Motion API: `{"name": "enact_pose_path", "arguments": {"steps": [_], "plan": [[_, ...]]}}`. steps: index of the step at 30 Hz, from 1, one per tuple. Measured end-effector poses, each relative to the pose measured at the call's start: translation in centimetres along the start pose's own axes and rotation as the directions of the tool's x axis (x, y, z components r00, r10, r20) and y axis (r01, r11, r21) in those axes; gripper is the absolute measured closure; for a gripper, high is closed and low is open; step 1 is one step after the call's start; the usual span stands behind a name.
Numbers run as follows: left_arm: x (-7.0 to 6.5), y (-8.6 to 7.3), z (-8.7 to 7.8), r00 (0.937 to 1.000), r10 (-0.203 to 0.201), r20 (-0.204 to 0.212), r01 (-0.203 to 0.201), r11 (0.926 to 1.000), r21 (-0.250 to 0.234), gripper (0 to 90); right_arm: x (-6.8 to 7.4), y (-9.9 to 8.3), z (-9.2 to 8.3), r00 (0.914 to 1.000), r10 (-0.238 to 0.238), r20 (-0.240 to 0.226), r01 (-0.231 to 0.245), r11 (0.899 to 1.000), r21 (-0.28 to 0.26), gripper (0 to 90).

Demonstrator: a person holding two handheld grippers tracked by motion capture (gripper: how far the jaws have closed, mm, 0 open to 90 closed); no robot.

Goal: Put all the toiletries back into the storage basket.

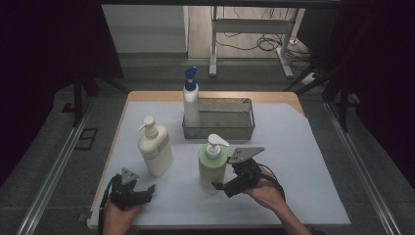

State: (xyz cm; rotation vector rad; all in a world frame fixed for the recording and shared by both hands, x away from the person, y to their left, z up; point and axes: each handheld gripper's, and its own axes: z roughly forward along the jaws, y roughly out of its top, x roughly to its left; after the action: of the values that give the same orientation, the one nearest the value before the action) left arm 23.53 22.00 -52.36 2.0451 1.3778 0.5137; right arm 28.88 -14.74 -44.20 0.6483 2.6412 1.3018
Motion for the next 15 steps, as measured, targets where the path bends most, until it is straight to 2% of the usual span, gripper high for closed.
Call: {"name": "enact_pose_path", "arguments": {"steps": [7, 15], "plan": [[0.0, 0.0, 0.0, 1.0000, 0.000, 0.000, 0.000, 1.0000, -0.001, 12.0, 0.2, 0.7, 1.1, 0.9999, -0.010, 0.008, 0.010, 1.000, 0.001, 5.6], [0.0, 0.0, 0.0, 1.0000, 0.000, 0.000, 0.000, 1.0000, 0.000, 12.0, 0.0, 1.3, 1.7, 0.9999, 0.008, 0.013, -0.008, 1.000, -0.021, 8.3]]}}
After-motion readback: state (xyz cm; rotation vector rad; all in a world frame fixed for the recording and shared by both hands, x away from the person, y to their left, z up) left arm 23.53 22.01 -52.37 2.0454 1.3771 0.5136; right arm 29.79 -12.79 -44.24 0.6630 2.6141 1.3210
